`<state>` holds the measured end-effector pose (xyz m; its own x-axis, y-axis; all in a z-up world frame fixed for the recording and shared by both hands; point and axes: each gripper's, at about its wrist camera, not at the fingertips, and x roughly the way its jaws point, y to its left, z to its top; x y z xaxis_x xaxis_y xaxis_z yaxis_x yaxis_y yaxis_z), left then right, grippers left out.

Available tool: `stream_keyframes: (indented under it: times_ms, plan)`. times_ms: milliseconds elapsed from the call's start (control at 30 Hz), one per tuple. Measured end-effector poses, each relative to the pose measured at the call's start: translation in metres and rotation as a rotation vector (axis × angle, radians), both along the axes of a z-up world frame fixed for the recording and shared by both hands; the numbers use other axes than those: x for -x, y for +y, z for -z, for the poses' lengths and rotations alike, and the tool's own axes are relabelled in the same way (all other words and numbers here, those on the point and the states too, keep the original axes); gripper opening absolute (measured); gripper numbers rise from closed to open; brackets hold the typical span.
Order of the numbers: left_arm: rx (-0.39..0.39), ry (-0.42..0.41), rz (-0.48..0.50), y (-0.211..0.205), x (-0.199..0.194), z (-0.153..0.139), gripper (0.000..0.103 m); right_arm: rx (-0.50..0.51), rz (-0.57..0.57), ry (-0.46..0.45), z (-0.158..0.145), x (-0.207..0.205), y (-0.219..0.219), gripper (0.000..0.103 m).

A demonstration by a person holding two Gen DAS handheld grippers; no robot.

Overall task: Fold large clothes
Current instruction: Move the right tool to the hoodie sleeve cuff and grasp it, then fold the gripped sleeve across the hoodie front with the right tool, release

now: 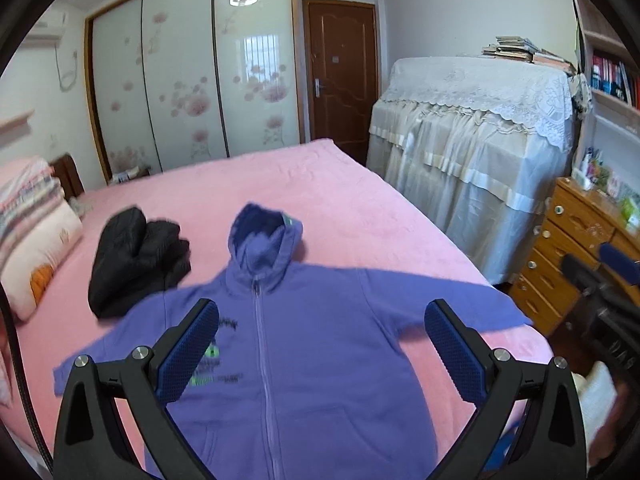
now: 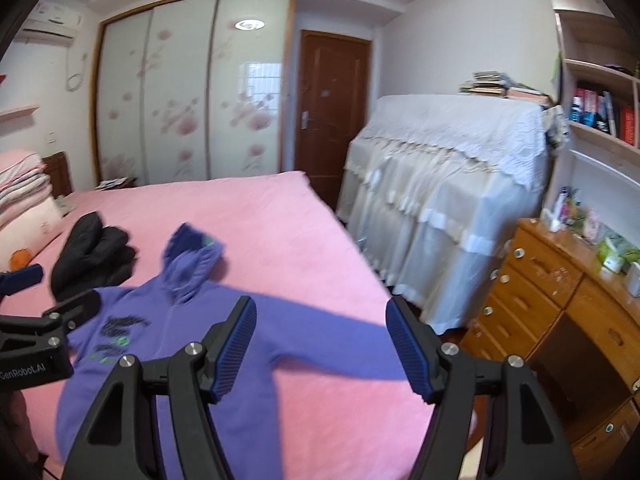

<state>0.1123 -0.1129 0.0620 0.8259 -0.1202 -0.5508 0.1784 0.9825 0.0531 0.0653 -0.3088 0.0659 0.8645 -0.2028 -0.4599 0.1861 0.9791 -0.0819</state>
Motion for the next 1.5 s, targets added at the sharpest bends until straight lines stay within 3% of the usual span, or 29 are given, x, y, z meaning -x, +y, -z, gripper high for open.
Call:
stream_keyframes:
  times_ms: [133, 300, 500, 667, 800, 1067, 1233, 1267, 1333, 1367, 1400, 1500]
  plan:
    - [-0.029, -0.010, -0.002, -0.036, -0.035, 0.010, 0.102, -0.055, 0.083, 0.037, 0.013, -0.029, -0.049, 0.068]
    - [0.002, -0.008, 0.019, -0.073, -0.074, 0.030, 0.102, -0.156, 0.182, 0.079, 0.041, -0.054, -0.103, 0.068]
    - [0.025, 0.024, 0.049, -0.120, -0.110, 0.070, 0.102, -0.293, 0.298, 0.143, 0.084, -0.074, -0.160, 0.068]
    - [-0.014, 0.070, 0.082, -0.170, -0.134, 0.113, 0.102, -0.433, 0.398, 0.225, 0.135, -0.095, -0.205, 0.068]
    - [-0.039, 0.103, 0.105, -0.202, -0.148, 0.144, 0.102, -0.560, 0.465, 0.305, 0.183, -0.108, -0.233, 0.068]
    - [-0.065, 0.146, 0.136, -0.239, -0.159, 0.188, 0.102, -0.805, 0.556, 0.382, 0.268, -0.111, -0.264, 0.068]
    - [-0.035, 0.182, 0.153, -0.243, -0.161, 0.201, 0.102, -0.824, 0.565, 0.344, 0.286, -0.113, -0.267, 0.067]
    - [-0.036, 0.186, 0.154, -0.241, -0.160, 0.203, 0.102, -0.824, 0.565, 0.335, 0.288, -0.115, -0.268, 0.066]
    - [-0.035, 0.197, 0.155, -0.240, -0.160, 0.206, 0.102, -0.829, 0.560, 0.318, 0.292, -0.120, -0.271, 0.052]
    - [-0.032, 0.201, 0.152, -0.238, -0.160, 0.207, 0.102, -0.830, 0.550, 0.315, 0.294, -0.124, -0.272, 0.035]
    - [-0.026, 0.206, 0.148, -0.234, -0.160, 0.207, 0.102, -0.825, 0.541, 0.316, 0.295, -0.128, -0.271, 0.025]
    - [-0.007, 0.213, 0.127, -0.219, -0.157, 0.203, 0.102, -0.786, 0.489, 0.234, 0.275, -0.129, -0.263, 0.015]
